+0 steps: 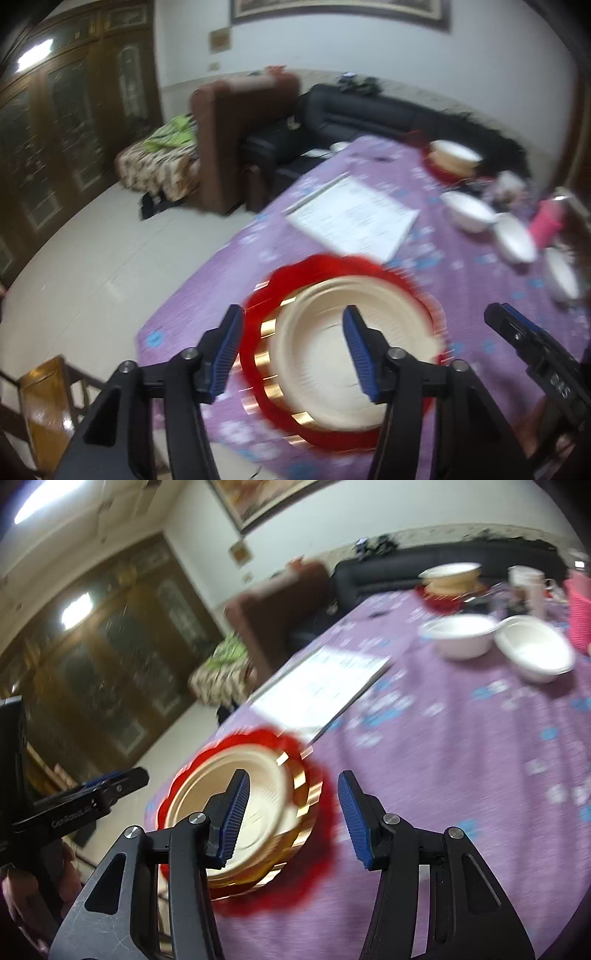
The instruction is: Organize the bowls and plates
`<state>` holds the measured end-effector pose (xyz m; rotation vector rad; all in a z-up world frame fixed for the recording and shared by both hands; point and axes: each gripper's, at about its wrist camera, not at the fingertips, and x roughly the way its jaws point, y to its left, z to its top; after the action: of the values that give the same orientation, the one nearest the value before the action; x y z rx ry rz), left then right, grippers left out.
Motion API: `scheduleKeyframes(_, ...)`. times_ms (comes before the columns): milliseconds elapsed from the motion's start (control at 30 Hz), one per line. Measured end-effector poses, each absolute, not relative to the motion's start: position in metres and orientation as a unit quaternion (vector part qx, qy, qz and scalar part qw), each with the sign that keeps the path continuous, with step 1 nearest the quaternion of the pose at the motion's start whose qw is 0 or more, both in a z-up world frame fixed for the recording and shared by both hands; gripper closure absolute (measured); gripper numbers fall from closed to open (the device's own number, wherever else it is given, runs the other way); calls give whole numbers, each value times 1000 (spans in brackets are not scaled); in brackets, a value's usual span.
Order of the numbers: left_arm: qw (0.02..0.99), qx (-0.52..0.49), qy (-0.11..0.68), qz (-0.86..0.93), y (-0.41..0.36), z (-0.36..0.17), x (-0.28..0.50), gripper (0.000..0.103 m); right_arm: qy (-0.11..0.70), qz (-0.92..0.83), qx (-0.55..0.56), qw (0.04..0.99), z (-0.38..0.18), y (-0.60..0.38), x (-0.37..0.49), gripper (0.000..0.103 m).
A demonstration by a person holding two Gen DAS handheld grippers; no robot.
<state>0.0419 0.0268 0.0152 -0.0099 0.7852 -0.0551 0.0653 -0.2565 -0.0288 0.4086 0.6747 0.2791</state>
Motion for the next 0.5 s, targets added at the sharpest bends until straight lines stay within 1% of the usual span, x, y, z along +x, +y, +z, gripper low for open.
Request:
scheduleKeyframes(33,924,-5,380,-41,15,19,43,35,323,123,203,916,-27,-267,65,47)
scheduleKeyframes(67,925,-6,376,-61,0,24,44,33,317,101,211,919,-26,-287,64,46)
scheduleKeyframes(133,923,-12,373,-98,-29,28,51,22,320,58,229,918,-28,-325,66,46)
scheduleKeyframes(267,905,-36,398,-145,-98,22,89,22,330,-5,277,903,-32,-395,82,46)
scheduleKeyframes(367,879,-55,445,-162,-151,4,131,22,332,-26,335,881,-36,-445,100,46)
scheduleKeyframes(400,866,-55,471,-160,-173,-7,152,22,333,-36,357,872,-39,-462,109,46)
scheduleKeyframes(500,846,-64,506,-157,-215,-30,189,22,343,-52,403,847,-48,-495,127,46)
